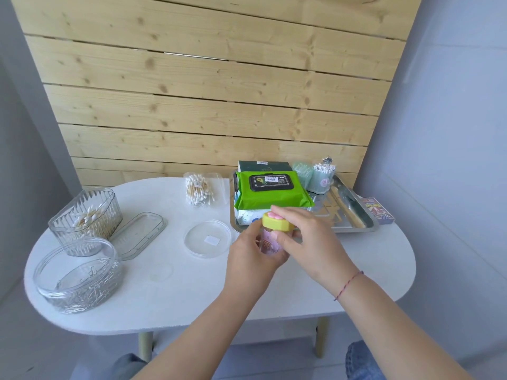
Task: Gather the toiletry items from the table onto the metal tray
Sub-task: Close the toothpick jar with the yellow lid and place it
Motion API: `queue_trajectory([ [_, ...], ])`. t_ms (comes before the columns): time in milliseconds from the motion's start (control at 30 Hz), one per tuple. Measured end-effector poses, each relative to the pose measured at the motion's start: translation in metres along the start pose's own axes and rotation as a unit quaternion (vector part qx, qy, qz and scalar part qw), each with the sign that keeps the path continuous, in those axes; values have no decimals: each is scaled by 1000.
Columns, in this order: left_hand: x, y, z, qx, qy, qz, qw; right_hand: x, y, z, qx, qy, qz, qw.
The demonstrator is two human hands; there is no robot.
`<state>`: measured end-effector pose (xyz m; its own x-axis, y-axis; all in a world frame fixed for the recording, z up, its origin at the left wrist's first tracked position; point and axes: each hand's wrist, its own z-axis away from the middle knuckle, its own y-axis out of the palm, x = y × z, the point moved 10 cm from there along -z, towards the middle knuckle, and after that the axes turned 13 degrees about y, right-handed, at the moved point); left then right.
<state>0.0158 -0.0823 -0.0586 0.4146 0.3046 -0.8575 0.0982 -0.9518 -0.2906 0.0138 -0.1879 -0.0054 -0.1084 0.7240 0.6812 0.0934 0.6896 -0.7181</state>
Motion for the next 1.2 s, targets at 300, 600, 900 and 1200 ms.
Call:
queue_trajectory([
  [300, -7, -2, 0, 22, -6, 45, 999, -3, 2, -3, 55, -37, -14, 998],
  [600, -5, 1, -1, 58, -18, 88, 994, -7, -5, -4, 41, -38, -76, 996],
  [900, -8, 11, 3, 100, -5, 129, 987, -9, -6, -5, 146, -9, -209, 967],
  [1200, -3, 10, -1, 95, -6, 131, 987, -15, -5, -10, 139, 24, -275, 951],
])
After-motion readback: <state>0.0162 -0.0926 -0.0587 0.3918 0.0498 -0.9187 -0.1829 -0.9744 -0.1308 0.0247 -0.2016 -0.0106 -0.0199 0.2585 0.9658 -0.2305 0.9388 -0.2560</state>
